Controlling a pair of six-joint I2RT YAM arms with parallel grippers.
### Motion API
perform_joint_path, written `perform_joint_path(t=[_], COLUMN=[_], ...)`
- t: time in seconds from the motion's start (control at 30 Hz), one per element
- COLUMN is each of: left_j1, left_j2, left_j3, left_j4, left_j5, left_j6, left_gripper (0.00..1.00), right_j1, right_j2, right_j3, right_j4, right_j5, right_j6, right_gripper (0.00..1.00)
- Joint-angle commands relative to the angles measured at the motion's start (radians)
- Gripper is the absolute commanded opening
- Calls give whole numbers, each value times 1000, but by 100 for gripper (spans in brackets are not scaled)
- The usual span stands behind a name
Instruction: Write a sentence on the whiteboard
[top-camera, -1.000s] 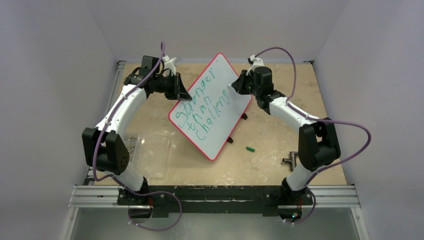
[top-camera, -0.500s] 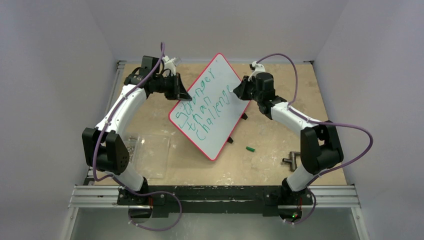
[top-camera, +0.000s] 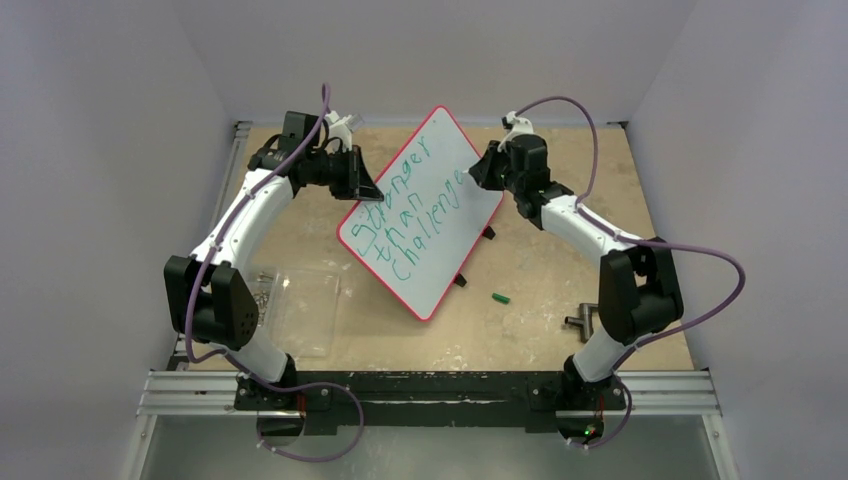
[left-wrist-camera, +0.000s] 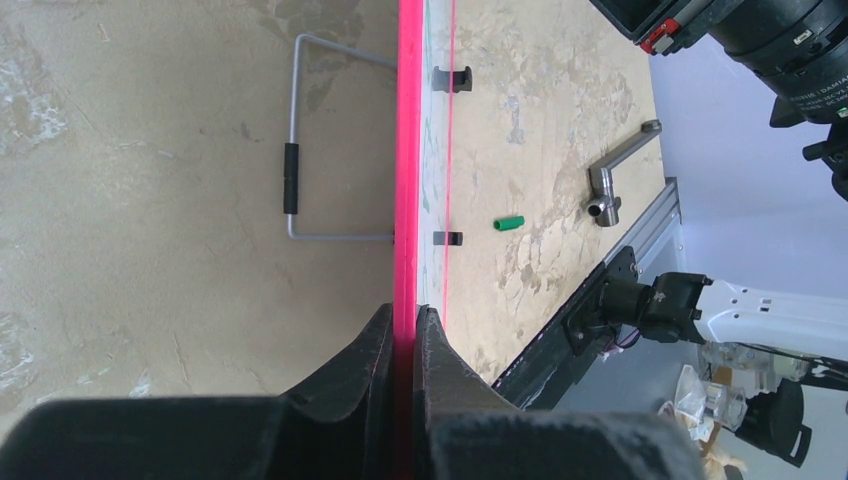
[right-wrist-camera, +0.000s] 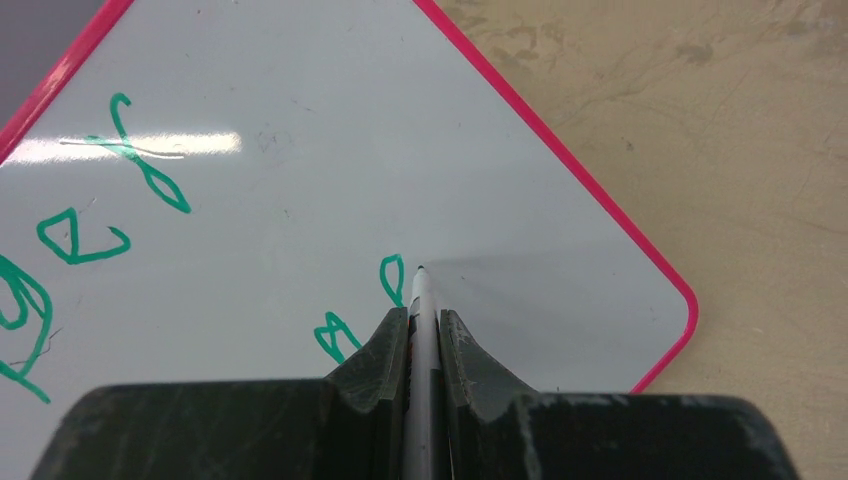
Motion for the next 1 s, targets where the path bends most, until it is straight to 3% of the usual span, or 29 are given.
perform_joint_path(t=[0.0, 0.3, 0.97], left_j1=[5, -3, -7], left_j2=[-54, -57, -47], left_j3=[13, 10, 9], left_j4=[25, 29, 28], left_j5=[-77, -72, -77], left_j6=[43, 41, 43], left_gripper=[0, 0, 0], right_j1=[-6, -16, -75], right_j2=[-35, -97, 16], right_j3=[44, 36, 141], right_j4=[-10, -22, -6], right_j5=[19, 28, -24], right_j6=[6, 18, 35], right_gripper=[0, 0, 0])
